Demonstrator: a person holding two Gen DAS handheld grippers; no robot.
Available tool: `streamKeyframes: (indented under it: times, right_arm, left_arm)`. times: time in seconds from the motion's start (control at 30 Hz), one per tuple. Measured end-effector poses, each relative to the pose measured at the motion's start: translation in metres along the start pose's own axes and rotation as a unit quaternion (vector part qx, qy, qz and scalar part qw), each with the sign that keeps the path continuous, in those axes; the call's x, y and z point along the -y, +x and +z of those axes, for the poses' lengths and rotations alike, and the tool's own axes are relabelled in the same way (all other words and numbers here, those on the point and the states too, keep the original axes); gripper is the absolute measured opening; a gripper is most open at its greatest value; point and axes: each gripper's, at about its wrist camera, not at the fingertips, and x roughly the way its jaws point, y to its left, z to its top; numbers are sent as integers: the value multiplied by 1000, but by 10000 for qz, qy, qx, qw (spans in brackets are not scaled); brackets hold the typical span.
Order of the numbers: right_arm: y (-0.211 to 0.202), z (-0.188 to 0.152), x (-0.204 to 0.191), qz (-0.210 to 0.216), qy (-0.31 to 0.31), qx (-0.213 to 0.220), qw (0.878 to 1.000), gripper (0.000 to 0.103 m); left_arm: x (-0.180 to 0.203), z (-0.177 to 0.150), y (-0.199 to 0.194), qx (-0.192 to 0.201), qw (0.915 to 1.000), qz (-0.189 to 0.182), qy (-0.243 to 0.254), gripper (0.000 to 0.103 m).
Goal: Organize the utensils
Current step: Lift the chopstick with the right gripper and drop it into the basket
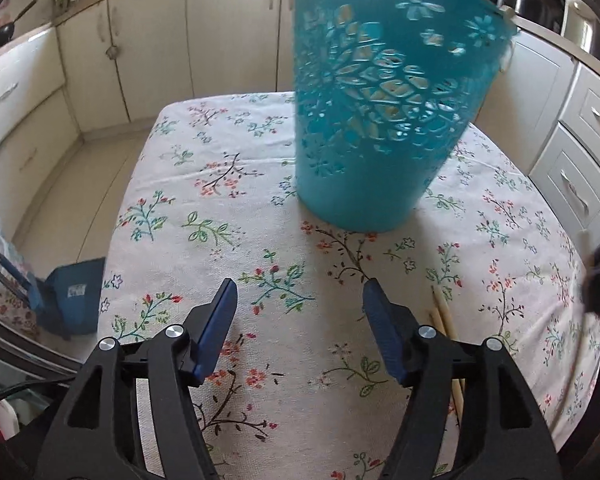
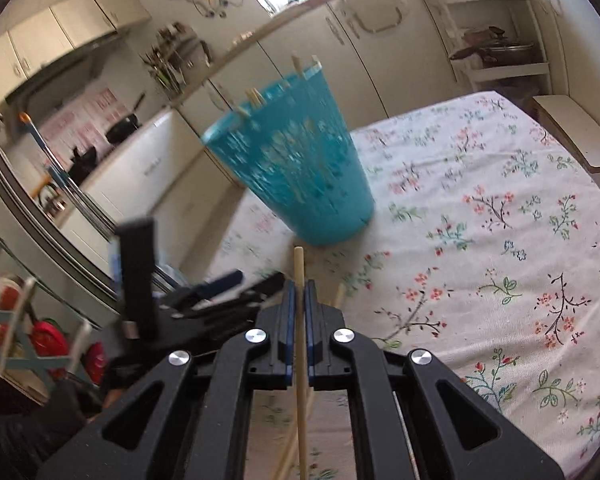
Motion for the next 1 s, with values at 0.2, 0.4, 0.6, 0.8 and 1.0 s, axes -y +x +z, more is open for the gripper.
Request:
streamKeyframes:
  times: [0.2, 0.4, 0.6, 0.8, 1.0]
  right_arm:
    - [-18, 19, -12, 171, -14, 333, 9993, 5]
    - [-36, 31, -28, 229, -188, 617, 9977, 5]
    - [-52, 45, -44, 199, -431, 830, 9954, 5]
    - [-72, 75, -62, 221, -664, 1056, 9919, 5]
    - [-94, 130, -96, 339, -1093, 1574, 9809, 5]
  left_arm:
    - [-3, 3, 2, -56, 9999, 3, -94, 62]
    - [0, 3, 2, -77, 10000, 15, -45, 62]
    - [-2, 3, 3, -98, 9999, -7, -115, 63]
    - [-5, 4, 5, -128, 9998, -20, -168, 64]
    - [-4, 4, 6, -139, 9998, -13, -139, 65]
